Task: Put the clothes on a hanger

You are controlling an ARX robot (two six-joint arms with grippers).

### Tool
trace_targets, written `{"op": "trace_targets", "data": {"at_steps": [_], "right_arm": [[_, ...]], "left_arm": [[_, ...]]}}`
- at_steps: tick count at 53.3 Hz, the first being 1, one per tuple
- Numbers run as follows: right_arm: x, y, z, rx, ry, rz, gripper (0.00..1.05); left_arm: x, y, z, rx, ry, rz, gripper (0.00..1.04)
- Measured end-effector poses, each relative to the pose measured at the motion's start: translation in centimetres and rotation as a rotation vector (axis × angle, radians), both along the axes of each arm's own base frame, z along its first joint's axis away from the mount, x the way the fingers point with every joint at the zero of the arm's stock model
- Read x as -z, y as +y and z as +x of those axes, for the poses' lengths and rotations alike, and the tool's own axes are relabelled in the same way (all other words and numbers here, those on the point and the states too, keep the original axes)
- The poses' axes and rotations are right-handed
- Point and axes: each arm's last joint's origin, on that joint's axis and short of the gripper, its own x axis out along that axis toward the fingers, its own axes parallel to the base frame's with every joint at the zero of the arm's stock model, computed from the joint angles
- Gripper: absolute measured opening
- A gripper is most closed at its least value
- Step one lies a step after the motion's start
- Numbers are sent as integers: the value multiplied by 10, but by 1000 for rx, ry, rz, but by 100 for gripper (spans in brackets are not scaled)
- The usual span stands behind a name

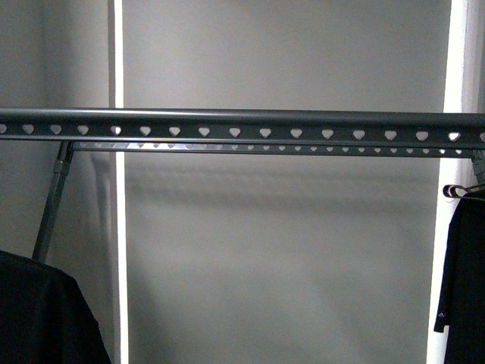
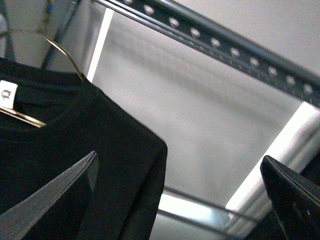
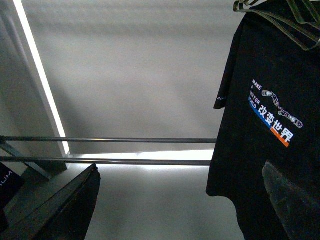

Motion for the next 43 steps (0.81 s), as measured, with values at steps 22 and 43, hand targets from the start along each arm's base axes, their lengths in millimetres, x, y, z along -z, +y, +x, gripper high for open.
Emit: {"op": "trace_targets", "data": {"at_steps": [22,43], "right_arm": [[0,0,0,0,0,0,97],[0,0,0,0,0,0,97]], "left_arm": [[-31,2,143,-266,266,-497,98],[-13,-4,216,-320,300,-448,98]]}}
